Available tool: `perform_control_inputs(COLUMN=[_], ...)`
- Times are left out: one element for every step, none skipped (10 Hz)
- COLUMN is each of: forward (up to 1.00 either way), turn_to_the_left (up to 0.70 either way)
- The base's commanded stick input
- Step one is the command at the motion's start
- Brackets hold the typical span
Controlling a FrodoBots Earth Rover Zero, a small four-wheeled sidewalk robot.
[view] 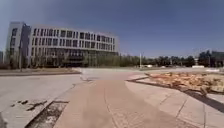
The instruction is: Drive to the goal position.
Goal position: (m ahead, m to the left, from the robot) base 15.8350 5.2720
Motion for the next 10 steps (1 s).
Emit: perform_control_inputs(forward=[0.7,0.7,0.7,0.7,0.7,0.7,0.7,0.7,0.7,0.7], turn_to_the_left=[0.0,0.0,0.0,0.0,0.0,0.0,0.0,0.0,0.0,0.0])
